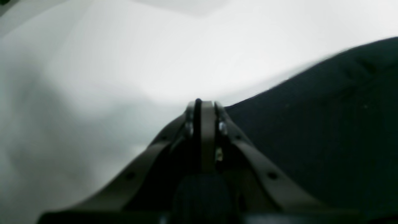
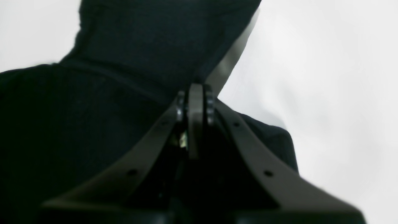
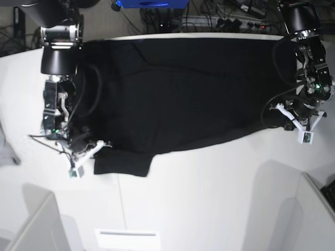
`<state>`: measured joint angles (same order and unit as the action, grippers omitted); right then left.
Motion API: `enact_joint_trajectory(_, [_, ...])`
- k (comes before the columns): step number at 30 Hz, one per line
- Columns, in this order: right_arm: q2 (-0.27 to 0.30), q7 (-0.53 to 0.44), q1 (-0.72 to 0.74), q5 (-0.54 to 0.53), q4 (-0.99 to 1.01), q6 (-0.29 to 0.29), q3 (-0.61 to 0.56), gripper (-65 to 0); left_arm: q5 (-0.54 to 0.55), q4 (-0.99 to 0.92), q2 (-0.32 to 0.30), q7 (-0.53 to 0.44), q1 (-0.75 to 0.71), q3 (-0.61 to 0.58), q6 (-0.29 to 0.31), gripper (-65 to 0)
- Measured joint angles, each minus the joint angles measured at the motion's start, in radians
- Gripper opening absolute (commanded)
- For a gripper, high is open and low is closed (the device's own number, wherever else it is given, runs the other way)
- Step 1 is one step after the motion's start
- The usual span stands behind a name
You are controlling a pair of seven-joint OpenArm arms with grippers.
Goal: Fold the T-shirt properly
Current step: 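Lift the hem and side edge with both grippers and fold toward the collar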
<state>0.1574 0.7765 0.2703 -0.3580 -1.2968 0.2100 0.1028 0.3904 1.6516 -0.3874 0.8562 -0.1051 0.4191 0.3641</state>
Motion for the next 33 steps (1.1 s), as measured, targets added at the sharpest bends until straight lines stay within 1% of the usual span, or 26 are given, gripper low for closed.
enact_joint_trajectory(3, [0.008, 0.028, -0.016, 0.008, -0.046, -0.001, 0.042, -65.0, 0.009, 0.029, 0.0, 0.001, -0.036, 0.0, 0.0, -65.0])
enact_joint_trajectory(7, [0.005, 0.072, -0.046, 0.011, -0.103, -0.001, 0.046, -65.0, 0.136, 0.039, -0.005, 0.001, -0.075, 0.002, 0.0, -65.0])
enact_joint_trajectory(9, [0.002, 0.078, -0.061, 0.004, -0.132, 0.0, 0.043, -65.0, 0.183, 0.053, -0.006, 0.001, -0.097, 0.038, -0.001, -65.0])
enact_joint_trajectory(10, [0.003, 0.082, -0.071, 0.003, -0.151, 0.0, 0.043, -65.0, 0.179, 0.064, -0.007, 0.001, -0.105, 0.054, -0.001, -65.0])
enact_joint_trajectory(11, [0.005, 0.084, -0.083, 0.004, -0.175, 0.0, 0.044, -65.0, 0.175, 0.072, -0.01, 0.001, -0.114, 0.064, -0.02, -65.0])
enact_joint_trajectory(14, [0.007, 0.116, -0.103, 0.01, -0.217, 0.0, 0.046, -65.0, 0.174, 0.102, -0.011, 0.002, -0.14, 0.071, -0.016, -65.0])
enact_joint_trajectory(19, [0.006, 0.13, -0.14, 0.007, -0.278, 0.0, 0.047, -65.0, 0.183, 0.155, -0.012, 0.0, -0.182, 0.07, -0.015, -65.0])
enact_joint_trajectory(21, [-0.002, 0.145, -0.162, 0.0, -0.306, 0.0, 0.075, -65.0, 0.182, 0.165, -0.012, 0.002, -0.205, 0.069, -0.015, -65.0])
enact_joint_trajectory(24, [0.002, 0.164, -0.195, 0.004, -0.343, 0.0, 0.114, -65.0, 0.18, 0.18, -0.012, 0.002, -0.228, 0.069, -0.015, -65.0])
enact_joint_trajectory(26, [0.005, 0.167, -0.215, 0.006, -0.367, 0.0, 0.121, -65.0, 0.18, 0.182, -0.012, 0.001, -0.237, 0.069, -0.015, -65.0])
enact_joint_trajectory(30, [-0.002, 0.17, -0.248, 0.0, -0.407, 0.0, 0.12, -65.0, 0.18, 0.184, -0.032, 0.001, -0.262, 0.071, -0.011, -65.0])
enact_joint_trajectory(33, [0.0, 0.17, -0.272, 0.001, -0.436, 0.0, 0.12, -65.0, 0.189, 0.213, -0.026, 0.001, -0.284, 0.132, -0.004, -65.0])
